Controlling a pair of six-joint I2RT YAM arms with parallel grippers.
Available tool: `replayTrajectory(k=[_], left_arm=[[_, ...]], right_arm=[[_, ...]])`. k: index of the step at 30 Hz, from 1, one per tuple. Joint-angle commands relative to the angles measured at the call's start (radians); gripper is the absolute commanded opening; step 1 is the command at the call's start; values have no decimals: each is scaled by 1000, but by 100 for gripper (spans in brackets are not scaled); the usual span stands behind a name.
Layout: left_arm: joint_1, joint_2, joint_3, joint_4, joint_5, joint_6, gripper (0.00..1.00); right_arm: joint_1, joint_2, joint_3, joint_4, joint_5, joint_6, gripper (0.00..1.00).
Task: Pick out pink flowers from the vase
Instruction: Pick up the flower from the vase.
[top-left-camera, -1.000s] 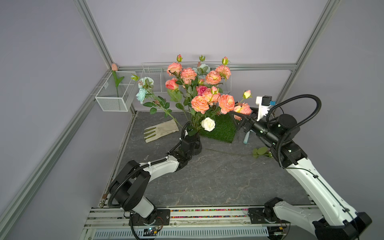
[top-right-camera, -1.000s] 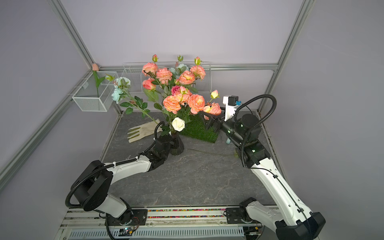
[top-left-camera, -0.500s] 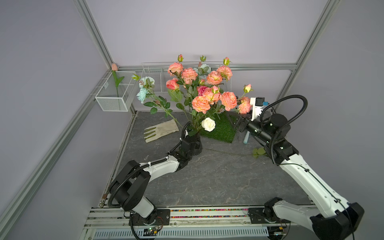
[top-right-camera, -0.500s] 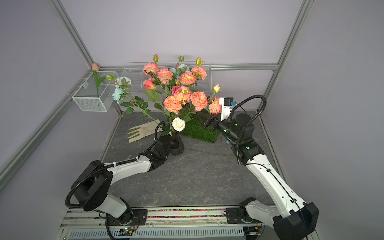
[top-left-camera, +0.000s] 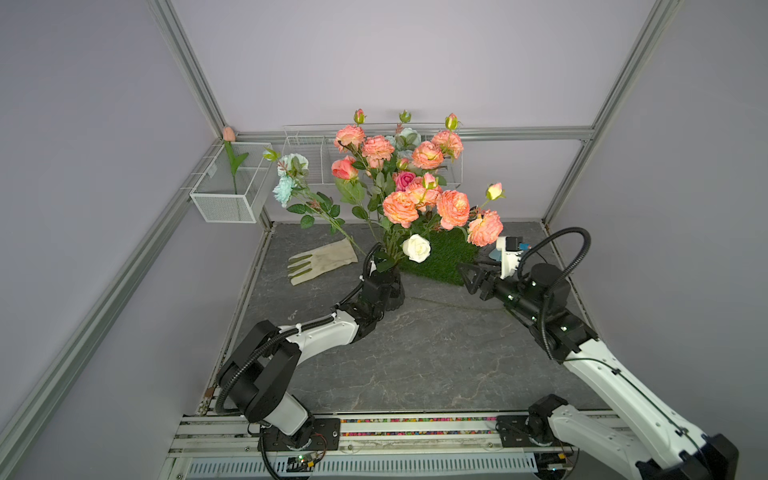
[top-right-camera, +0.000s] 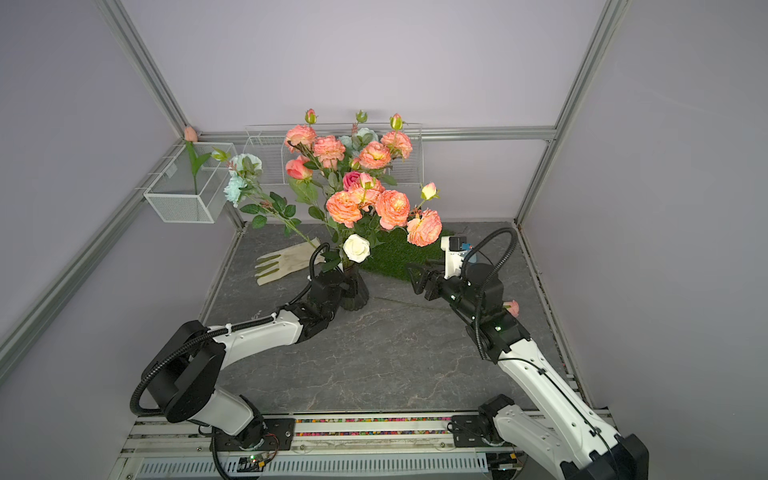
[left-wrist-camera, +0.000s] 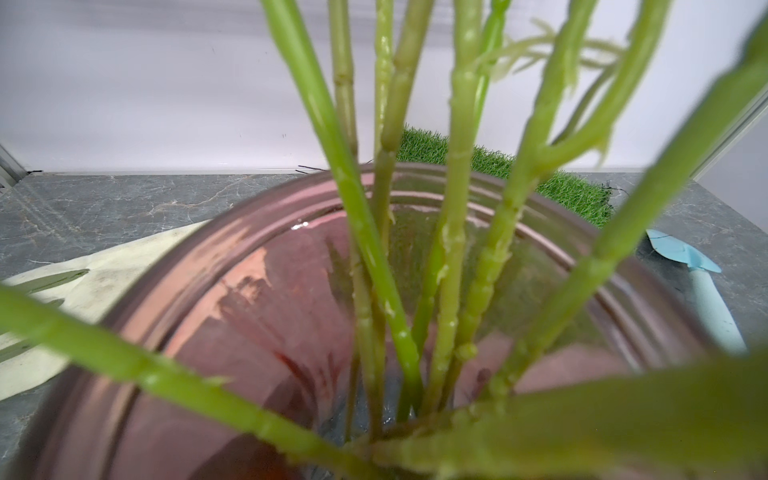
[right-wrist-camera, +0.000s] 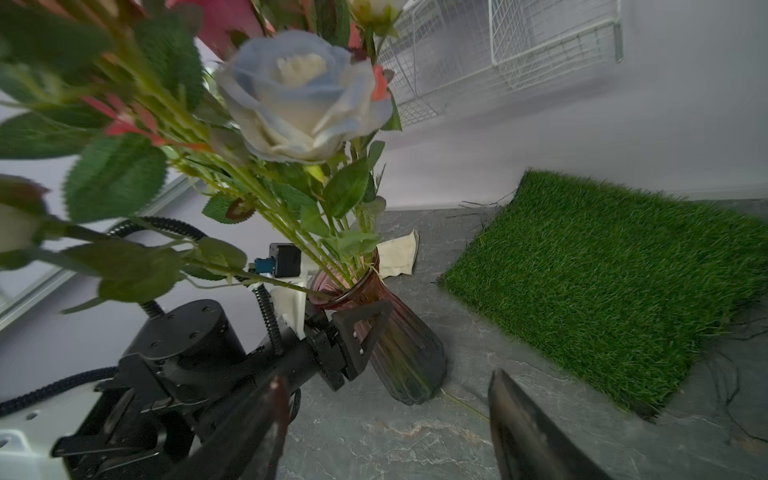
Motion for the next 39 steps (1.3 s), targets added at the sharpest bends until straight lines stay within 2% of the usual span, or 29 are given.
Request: replayTrajectory(k=[1,9,15,21,27,29,34,39], left_arm=[[-21,32,-7,-129,87,-86,0],[-21,27,-13,-142,79,-81,0],[-20,28,-15,-142,81,-81,0],[-22,22,-12,-142,83,-81,0],[-21,20,-6,-147,81,-79,0],[-20,22,-6,-146,80,-81,0],[-20,35,0,-144,88,-86,0],[-21,34,1,-147,87,-86,0]], right_arm=[[23,121,61,196,-86,62,72],[57,412,261,417,-188,179,66],[85,475,319,430,-202,196,62],[114,464,324,348,-161,151,61],[122,336,233,136,35,34,64],[121,308,210,92,63,5,64],[146,273,180,56,26,-38,61],[190,302,207,67,-30,-54,57]])
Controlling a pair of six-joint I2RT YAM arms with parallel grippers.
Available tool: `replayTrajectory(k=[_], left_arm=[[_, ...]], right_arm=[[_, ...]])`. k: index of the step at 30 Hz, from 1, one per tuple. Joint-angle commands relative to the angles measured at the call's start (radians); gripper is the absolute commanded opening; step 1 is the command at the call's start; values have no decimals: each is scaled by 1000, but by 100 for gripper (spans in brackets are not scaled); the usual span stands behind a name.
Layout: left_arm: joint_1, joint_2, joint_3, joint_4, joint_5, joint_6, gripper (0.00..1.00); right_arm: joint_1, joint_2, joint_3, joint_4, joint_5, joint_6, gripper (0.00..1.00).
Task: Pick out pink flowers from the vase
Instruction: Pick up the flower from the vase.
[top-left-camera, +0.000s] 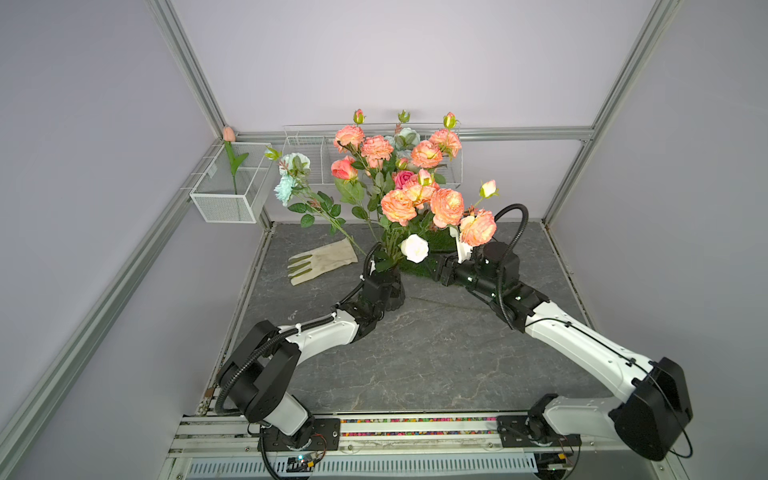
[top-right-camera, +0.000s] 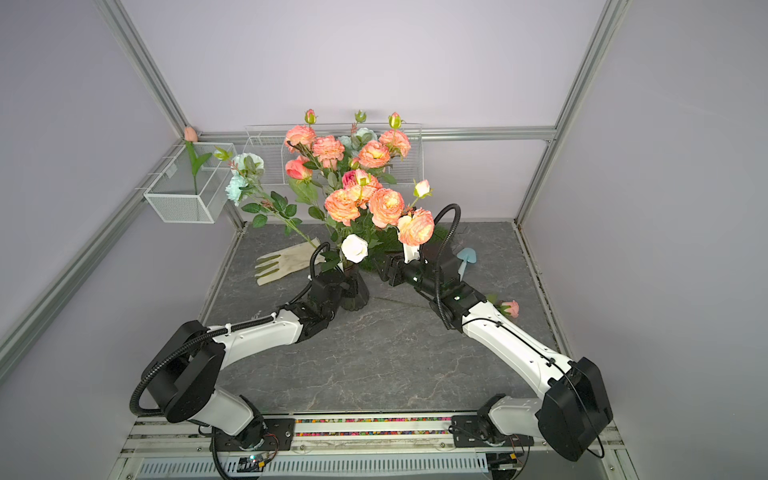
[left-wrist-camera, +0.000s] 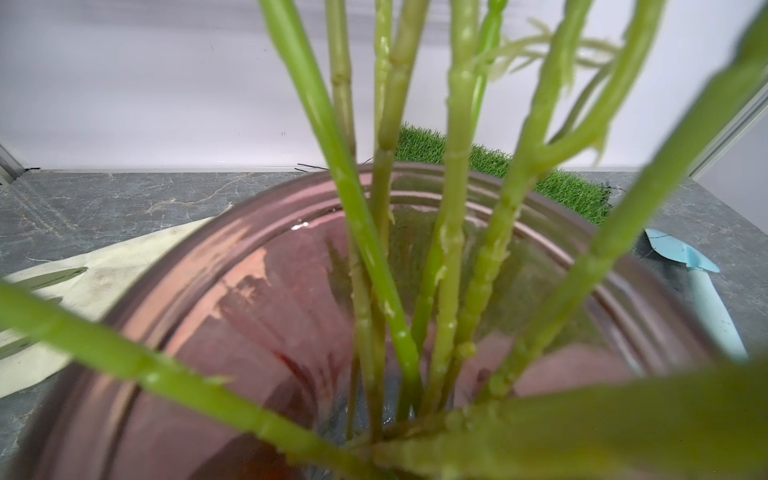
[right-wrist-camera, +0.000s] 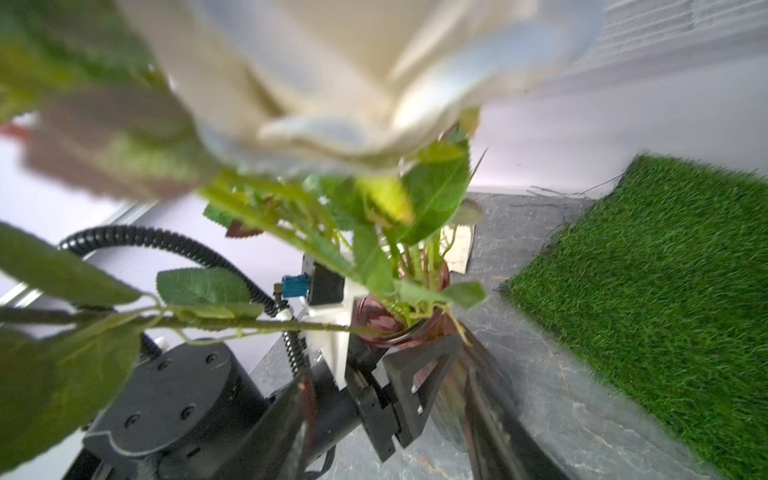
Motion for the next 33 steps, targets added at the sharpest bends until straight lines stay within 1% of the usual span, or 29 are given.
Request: replayTrajectory(k=[1,4,8,12,18,21,25,30,33], left_arm=[[-21,34,-7,-132,84,-80,0],[-20,31,-9,-133,82,-81,0],[-20,26,-15,-133,81,-80,0],[-20,22,-23,-127,81,-80,0],[-20,33,-21,-121,85,-80,0],[-19,41,-15,-121,94,-80,0],[-20,43,-12,-123,94,-85,0],[-20,37,-13,-127,68,-105,0],[-20,35,-12,-131,64,-107,0]], right_arm=[[25,28,18,8,-35,-32,57],[25,75,61,46,-47,-22,57],[22,139,159,2,-58,-63,57],[2,184,194,12,-38,-57,55],[-10,241,239,49,-41,-42,52],[-13,273,273,64,-54,-36,47],[-22,291,295,76,-85,-11,34],[-53,233,247,78,-130,27,21],[-88,168,195,67,-161,58,19]])
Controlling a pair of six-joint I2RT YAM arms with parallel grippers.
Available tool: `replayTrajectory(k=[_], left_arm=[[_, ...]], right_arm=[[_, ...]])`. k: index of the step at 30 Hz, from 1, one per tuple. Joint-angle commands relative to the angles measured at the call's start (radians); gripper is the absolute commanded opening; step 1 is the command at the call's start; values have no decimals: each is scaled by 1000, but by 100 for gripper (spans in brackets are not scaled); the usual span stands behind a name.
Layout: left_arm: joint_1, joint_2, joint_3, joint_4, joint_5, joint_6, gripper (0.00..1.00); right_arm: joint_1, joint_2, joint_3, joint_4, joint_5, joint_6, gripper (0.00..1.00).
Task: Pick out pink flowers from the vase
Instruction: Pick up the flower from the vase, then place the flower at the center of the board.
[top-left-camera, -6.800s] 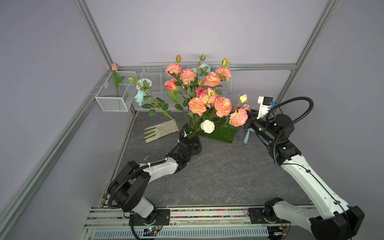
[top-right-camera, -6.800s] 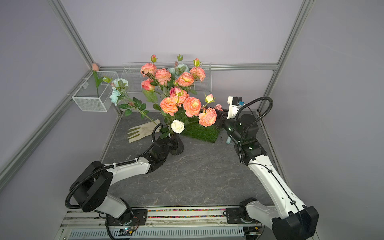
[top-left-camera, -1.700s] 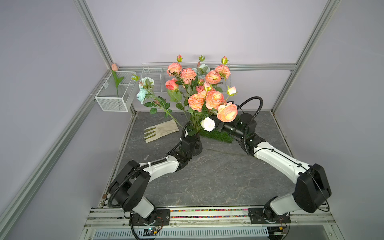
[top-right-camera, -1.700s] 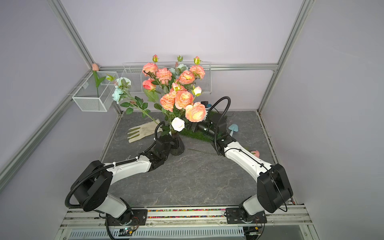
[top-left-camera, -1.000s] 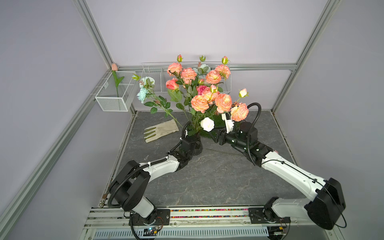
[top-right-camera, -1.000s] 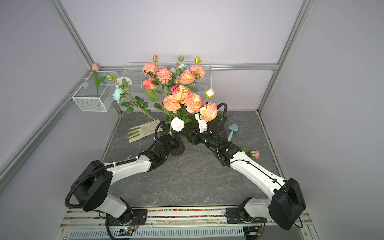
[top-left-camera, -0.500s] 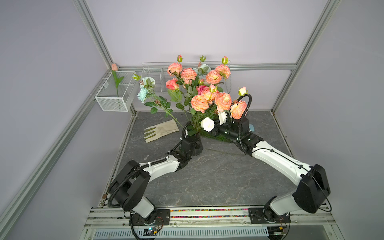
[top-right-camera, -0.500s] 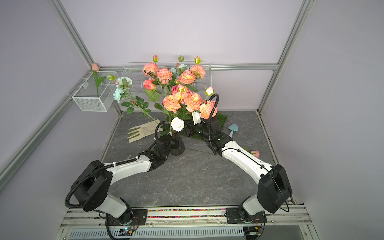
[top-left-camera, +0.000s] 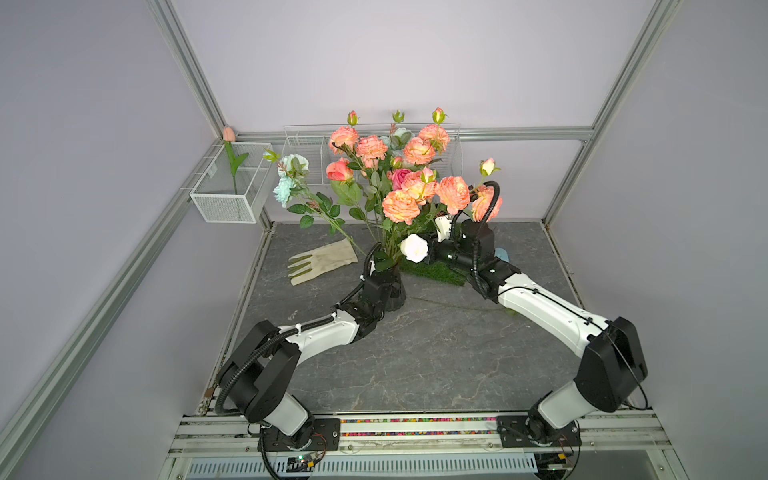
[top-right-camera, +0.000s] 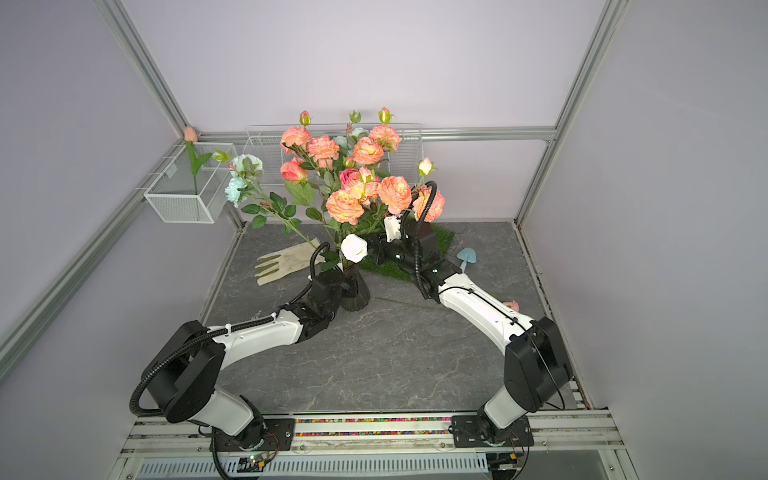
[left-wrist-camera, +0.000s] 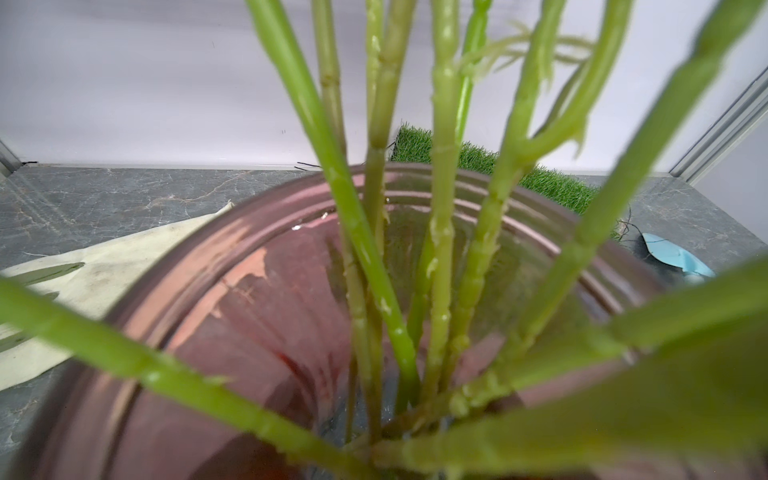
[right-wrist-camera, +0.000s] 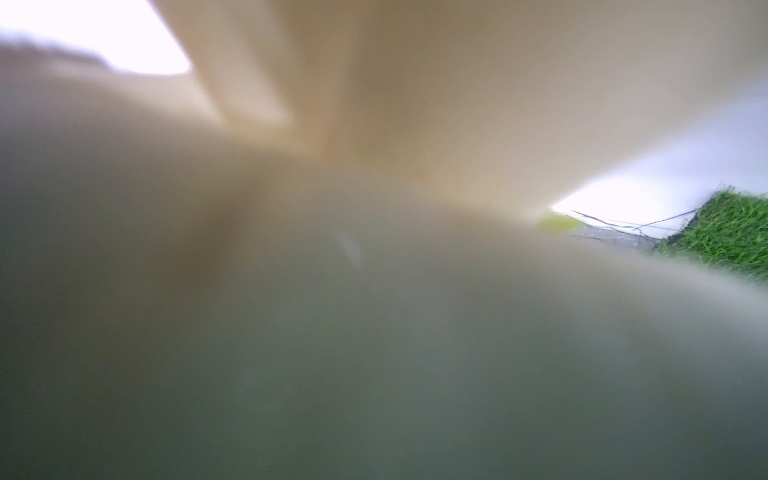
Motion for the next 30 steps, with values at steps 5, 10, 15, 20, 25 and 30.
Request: replayTrajectory(k=[5,10,15,20,25,30], left_arm=[[-17,40,-8,-127,64,-89,0],[-17,41,-3,-135,54,-84,0],[-17,37,-2,-150,44,-86,0],[-17,33,-5,-153,41,-82,0],[-18,47,-2,-143,53,-87,0],[-19,56,4,-141,60,-84,0]], right_arm=[[-83,-206,-111,-40,-57,48,17],[-112,-271,-132,-107,-58,28,16],[-223,-343,-140,-149,-50,55,12],[-429,-442,-166,-228,-44,93,9],[-597,-487,-233,-240,-74,178,6],[-662,-491,-311,-126,-167,284,6]])
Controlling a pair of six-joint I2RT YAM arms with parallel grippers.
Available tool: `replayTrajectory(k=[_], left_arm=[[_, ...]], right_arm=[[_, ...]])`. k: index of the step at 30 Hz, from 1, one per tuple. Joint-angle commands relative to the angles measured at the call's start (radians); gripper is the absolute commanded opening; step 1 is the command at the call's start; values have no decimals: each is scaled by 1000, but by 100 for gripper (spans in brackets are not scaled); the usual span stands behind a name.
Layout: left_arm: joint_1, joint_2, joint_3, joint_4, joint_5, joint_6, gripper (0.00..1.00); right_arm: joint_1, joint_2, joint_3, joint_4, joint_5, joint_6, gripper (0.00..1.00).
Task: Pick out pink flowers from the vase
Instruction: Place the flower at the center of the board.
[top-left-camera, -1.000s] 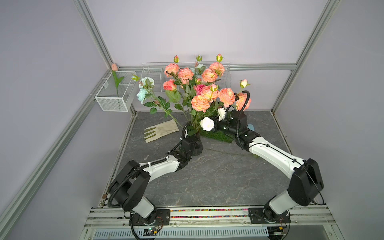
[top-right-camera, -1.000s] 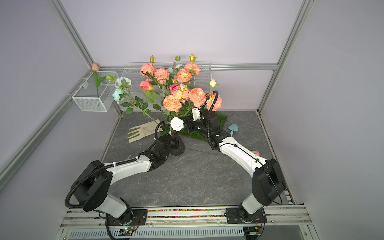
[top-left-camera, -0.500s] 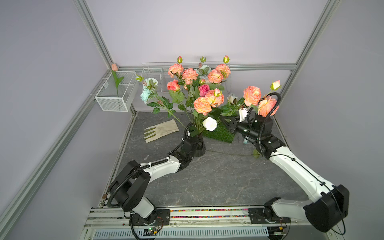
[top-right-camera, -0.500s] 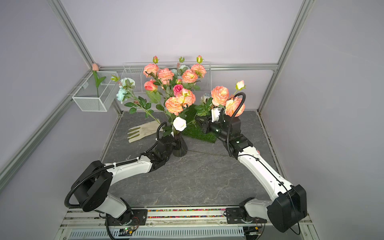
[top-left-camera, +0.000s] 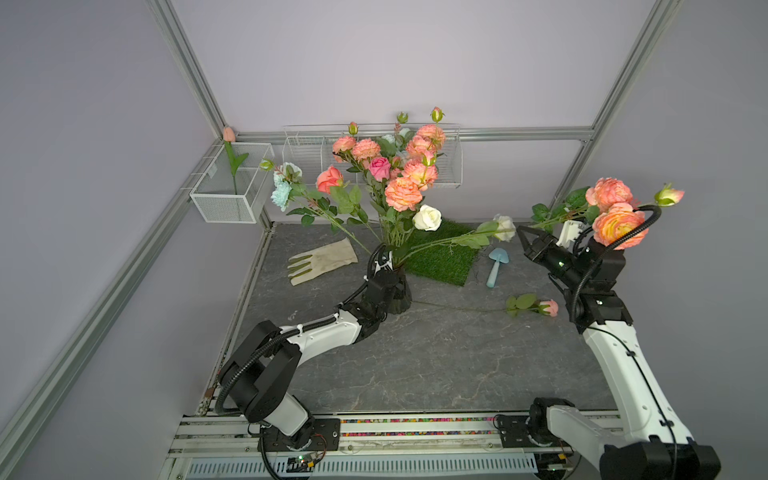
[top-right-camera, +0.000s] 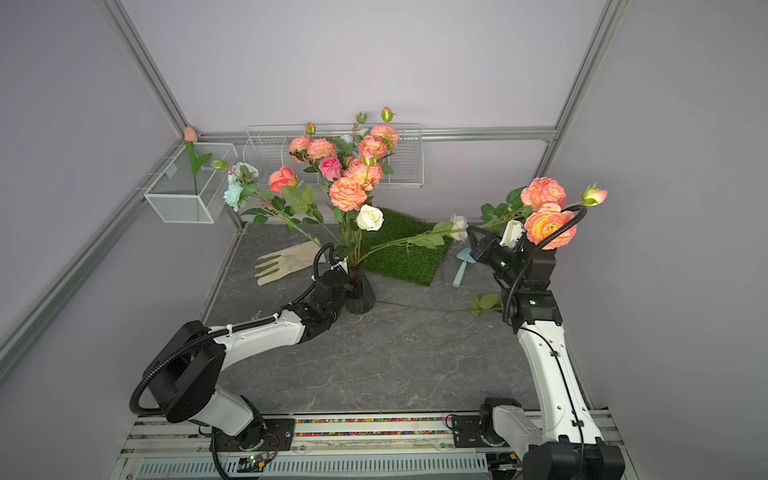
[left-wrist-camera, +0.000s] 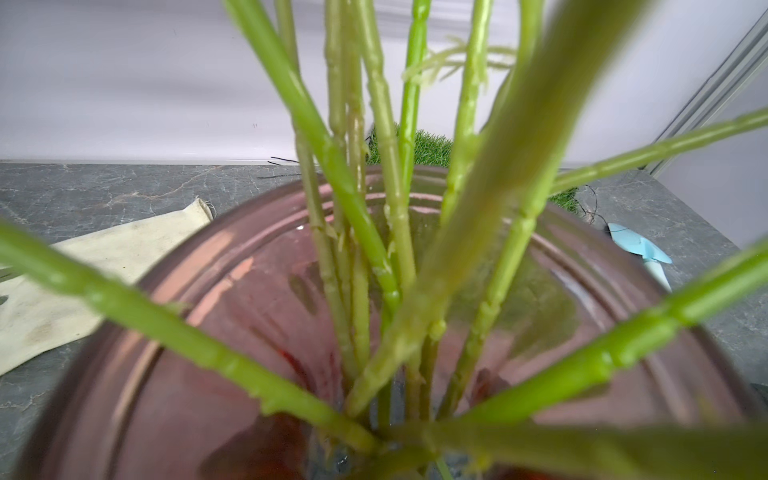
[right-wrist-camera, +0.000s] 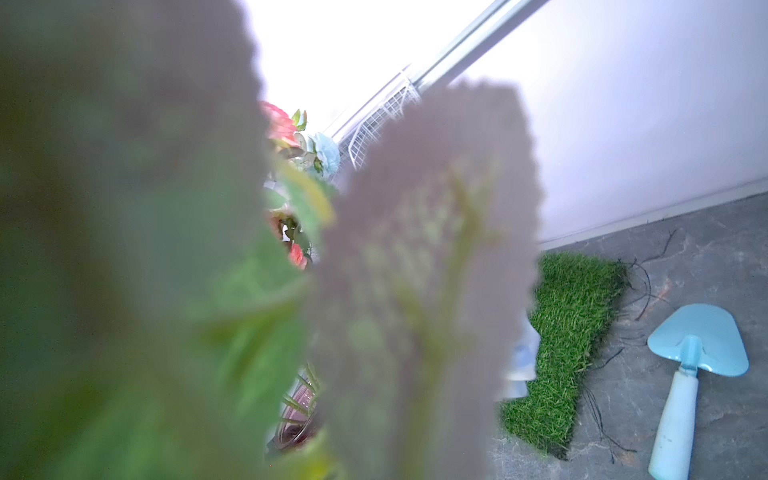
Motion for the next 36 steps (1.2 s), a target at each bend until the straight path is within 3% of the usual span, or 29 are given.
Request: replayTrajectory(k=[1,11,16,27,32,36], left_arm=[[5,46,-14,-128,29,-65,0],[6,49,-16,-129,30,-58,0],[4,52,-17,-128,34,-58,0],[5,51,-40,-119,23,-68,0],[5,50,-36,-115,21,-71,0],[5,49,-31,-115,22,-68,0]], right_arm=[[-21,8,-48,58,-50,72,6],[-25,36,2,258,-187,165,6],[-26,57,105,287,-201,169,6],[-65,78,324,170,-171,95,6],[-125,2,346,21,-187,42,6],[-128,-117,314,-151,-104,-67,6]])
